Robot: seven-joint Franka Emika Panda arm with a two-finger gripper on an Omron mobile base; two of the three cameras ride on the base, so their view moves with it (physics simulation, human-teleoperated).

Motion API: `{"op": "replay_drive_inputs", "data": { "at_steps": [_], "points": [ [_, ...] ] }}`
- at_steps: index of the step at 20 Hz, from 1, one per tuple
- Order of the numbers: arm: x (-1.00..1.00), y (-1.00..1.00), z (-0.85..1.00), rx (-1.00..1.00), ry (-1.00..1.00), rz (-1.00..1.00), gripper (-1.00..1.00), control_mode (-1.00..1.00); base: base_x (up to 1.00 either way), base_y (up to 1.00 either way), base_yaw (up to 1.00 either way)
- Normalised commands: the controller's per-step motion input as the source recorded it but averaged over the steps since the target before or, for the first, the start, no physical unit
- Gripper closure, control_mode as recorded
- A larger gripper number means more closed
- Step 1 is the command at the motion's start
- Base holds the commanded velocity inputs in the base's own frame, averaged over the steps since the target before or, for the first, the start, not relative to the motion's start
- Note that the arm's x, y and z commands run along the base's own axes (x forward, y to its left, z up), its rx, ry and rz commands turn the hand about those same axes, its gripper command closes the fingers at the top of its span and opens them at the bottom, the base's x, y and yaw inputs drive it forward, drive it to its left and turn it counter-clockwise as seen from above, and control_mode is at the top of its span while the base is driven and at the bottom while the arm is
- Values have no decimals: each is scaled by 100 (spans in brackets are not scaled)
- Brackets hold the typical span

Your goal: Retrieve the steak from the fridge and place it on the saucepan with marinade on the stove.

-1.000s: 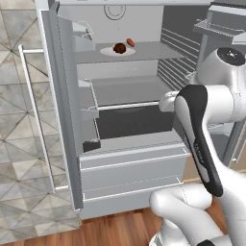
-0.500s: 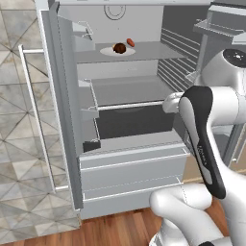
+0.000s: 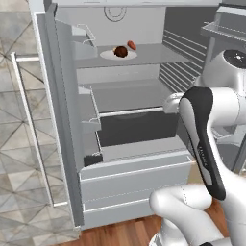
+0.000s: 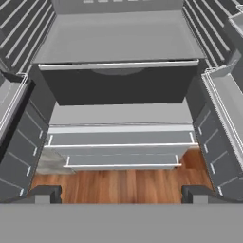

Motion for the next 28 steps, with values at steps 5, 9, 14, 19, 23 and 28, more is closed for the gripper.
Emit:
{"op": "replay_drive_inputs", "data": {
  "at_steps": [5, 9, 14, 19, 23, 28],
  "points": [
    [0, 0, 0, 0, 0, 0, -100, 100, 66, 4, -3],
    [0, 0, 0, 0, 0, 0, -100, 100, 43, 28, -5],
    [0, 0, 0, 0, 0, 0, -100, 100, 22, 35, -6],
    [0, 0, 0, 0, 0, 0, -100, 100, 39, 65, -12],
    [0, 0, 0, 0, 0, 0, -100, 100, 33, 0, -2],
    [0, 0, 0, 0, 0, 0, -100, 100, 19, -34, 3]
  ]
}}
